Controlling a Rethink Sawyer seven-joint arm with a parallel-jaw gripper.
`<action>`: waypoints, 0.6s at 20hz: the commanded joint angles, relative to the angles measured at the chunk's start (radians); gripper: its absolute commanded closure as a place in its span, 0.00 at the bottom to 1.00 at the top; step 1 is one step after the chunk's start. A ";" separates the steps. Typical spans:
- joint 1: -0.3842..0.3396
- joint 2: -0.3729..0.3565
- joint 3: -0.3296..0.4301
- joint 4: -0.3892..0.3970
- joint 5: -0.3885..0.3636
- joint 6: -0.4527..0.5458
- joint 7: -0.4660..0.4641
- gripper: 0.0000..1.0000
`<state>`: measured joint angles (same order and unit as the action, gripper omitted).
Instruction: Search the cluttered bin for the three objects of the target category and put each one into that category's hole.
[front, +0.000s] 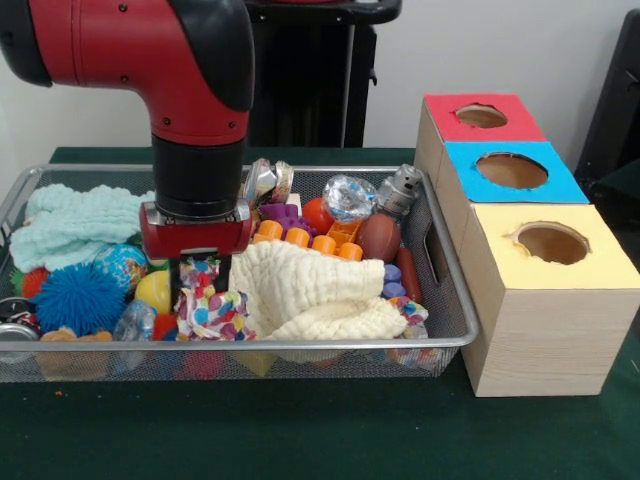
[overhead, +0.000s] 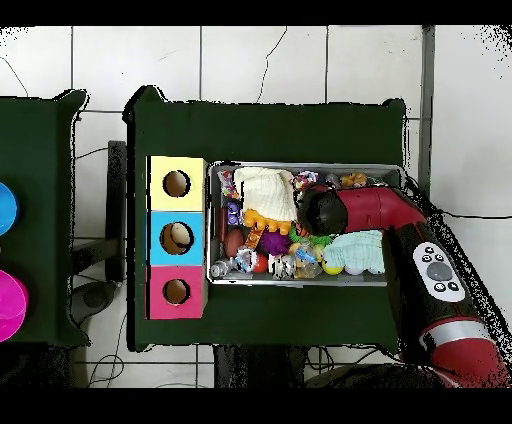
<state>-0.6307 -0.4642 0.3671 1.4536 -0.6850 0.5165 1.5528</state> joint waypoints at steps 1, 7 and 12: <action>-0.019 0.078 -0.010 0.039 0.012 0.099 -0.036 1.00; 0.007 0.067 -0.003 -0.001 0.044 0.170 -0.047 1.00; 0.022 -0.002 0.027 -0.030 0.057 0.185 -0.087 1.00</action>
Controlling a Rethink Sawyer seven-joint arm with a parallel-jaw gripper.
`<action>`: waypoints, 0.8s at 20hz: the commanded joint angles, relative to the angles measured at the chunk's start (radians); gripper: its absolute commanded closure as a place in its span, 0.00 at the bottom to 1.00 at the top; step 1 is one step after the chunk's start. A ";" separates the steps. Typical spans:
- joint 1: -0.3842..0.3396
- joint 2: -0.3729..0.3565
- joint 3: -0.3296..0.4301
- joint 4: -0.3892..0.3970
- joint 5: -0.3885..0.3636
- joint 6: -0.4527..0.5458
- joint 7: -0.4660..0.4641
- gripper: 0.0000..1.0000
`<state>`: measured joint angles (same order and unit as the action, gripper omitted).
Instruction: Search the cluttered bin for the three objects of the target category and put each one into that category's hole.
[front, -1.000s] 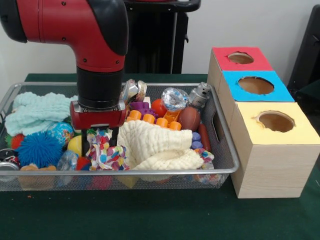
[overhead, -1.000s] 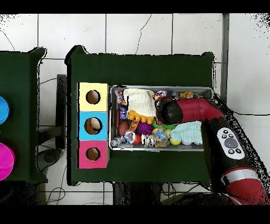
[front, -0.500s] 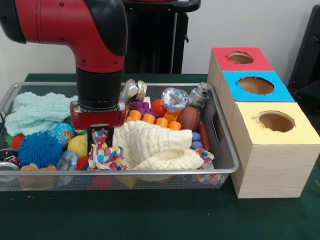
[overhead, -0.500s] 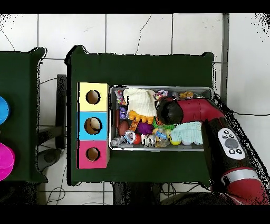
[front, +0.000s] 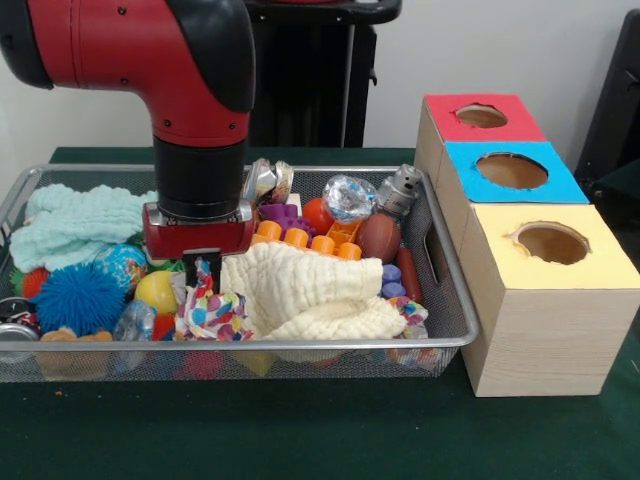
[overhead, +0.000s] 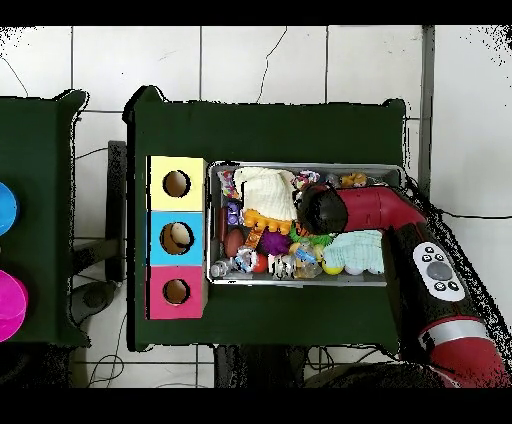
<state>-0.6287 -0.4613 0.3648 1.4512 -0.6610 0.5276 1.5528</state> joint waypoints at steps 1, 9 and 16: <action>0.027 -0.041 0.031 -0.018 0.051 0.207 -0.087 1.00; 0.061 -0.241 0.055 0.006 0.188 0.460 -0.098 1.00; 0.103 -0.290 0.041 0.049 0.230 0.490 -0.014 1.00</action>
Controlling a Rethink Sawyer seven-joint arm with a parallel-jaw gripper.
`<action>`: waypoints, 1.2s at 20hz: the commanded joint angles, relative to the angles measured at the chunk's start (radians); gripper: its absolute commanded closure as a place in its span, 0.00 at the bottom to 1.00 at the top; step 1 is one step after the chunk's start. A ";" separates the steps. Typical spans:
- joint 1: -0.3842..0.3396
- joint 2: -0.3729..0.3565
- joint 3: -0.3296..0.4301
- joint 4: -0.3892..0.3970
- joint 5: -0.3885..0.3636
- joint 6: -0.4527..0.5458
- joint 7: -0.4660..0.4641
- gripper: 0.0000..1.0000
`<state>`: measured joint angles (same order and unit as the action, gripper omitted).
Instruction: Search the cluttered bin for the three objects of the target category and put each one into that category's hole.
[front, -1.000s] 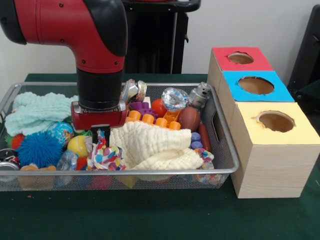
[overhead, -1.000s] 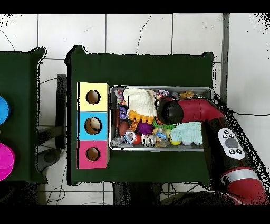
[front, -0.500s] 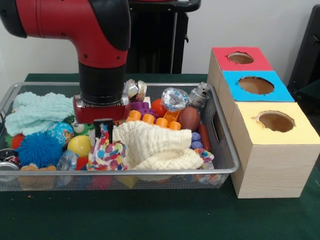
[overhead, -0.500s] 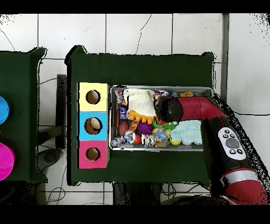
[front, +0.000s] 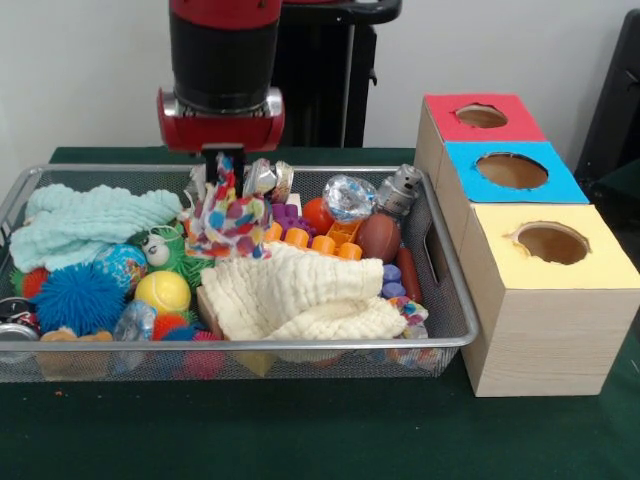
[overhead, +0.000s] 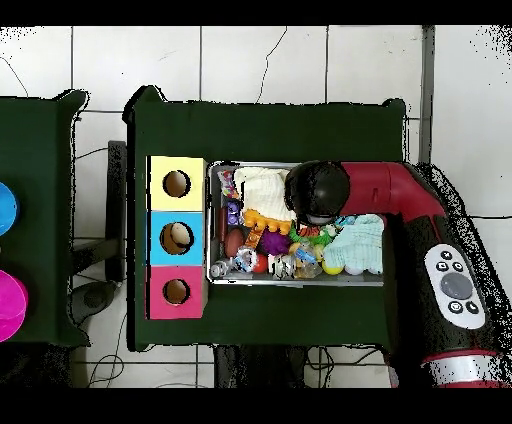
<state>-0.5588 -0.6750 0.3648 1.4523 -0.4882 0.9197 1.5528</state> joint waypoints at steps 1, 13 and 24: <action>0.042 -0.075 0.039 0.059 0.065 0.087 0.006 1.00; 0.178 -0.044 0.010 0.007 0.167 0.066 0.147 1.00; 0.262 -0.038 -0.045 0.002 0.243 0.024 0.211 1.00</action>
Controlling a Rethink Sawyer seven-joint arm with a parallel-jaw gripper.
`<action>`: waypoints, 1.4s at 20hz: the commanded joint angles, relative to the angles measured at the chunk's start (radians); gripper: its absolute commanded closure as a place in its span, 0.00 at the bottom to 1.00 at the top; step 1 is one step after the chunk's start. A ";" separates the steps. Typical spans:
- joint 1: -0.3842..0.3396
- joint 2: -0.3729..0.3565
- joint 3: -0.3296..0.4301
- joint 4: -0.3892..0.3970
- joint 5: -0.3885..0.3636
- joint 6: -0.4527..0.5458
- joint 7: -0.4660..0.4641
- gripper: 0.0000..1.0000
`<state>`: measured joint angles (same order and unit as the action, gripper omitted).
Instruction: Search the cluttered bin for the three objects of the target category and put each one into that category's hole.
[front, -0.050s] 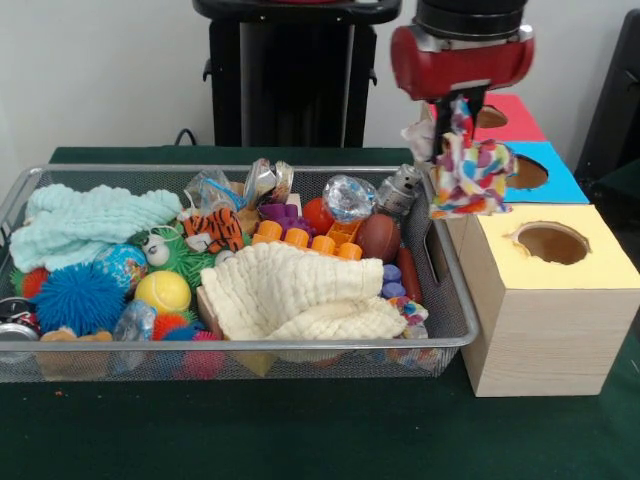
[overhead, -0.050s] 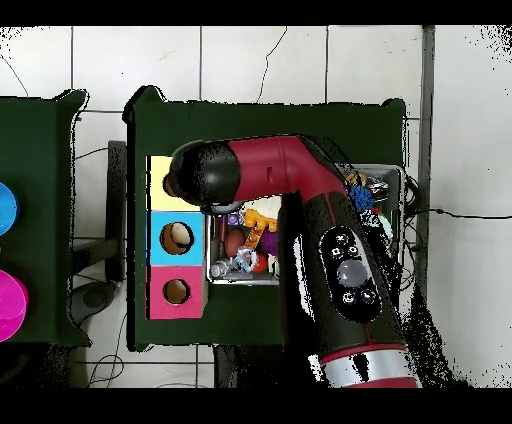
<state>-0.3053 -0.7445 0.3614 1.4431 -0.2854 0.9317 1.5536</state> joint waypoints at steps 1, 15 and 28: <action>0.010 0.031 -0.046 0.019 0.045 0.000 0.210 1.00; 0.132 0.139 -0.135 0.013 0.047 -0.150 0.316 1.00; 0.243 0.141 -0.217 0.053 0.142 -0.211 0.377 1.00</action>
<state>-0.0704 -0.6311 0.1865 1.4402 -0.1930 0.7297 1.6574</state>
